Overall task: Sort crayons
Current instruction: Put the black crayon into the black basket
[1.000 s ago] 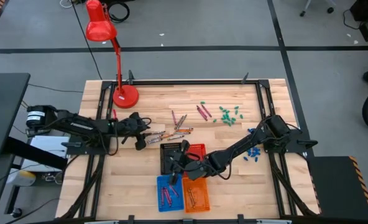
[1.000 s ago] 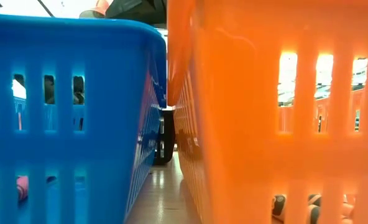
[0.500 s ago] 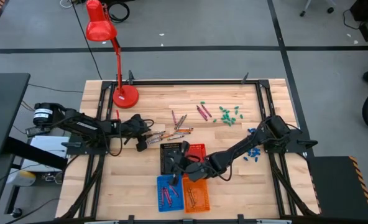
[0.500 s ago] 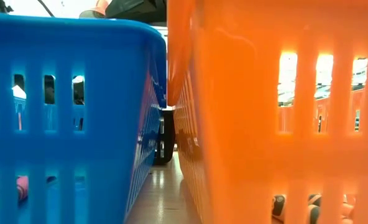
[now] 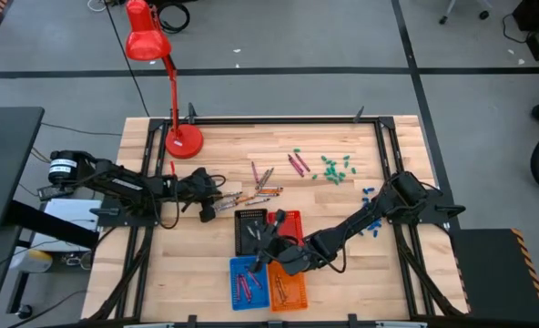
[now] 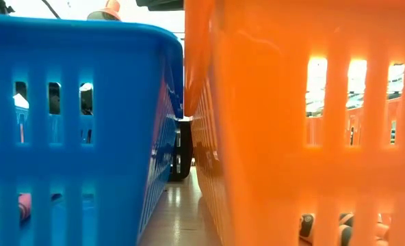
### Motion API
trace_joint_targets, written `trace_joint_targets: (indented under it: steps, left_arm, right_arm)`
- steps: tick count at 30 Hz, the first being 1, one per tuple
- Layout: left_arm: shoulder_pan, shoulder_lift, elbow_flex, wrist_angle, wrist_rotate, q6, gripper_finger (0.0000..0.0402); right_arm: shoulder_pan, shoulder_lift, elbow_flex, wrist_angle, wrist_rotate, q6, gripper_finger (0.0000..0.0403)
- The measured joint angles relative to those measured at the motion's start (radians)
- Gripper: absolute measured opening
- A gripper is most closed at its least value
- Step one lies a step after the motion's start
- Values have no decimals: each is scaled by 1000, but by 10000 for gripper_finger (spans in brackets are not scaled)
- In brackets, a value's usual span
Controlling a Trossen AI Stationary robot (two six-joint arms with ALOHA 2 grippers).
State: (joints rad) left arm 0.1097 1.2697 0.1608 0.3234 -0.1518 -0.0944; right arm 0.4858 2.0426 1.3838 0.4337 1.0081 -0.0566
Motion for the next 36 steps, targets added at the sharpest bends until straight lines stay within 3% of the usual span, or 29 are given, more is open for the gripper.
trace_joint_targets:
  steps: [8, 25, 36]
  left_arm:
    - [0, 0, -1, 1, -9, 0, 27]
    - [1, -60, -8, -8, -11, 4, 37]
    - [1, -188, -7, 33, -11, 28, 38]
  right_arm:
    - [-1, 0, 0, -2, -14, 0, 93]
    - [-1, 0, 0, -11, -15, 19, 94]
    - [-54, 0, 0, -72, -17, 177, 94]
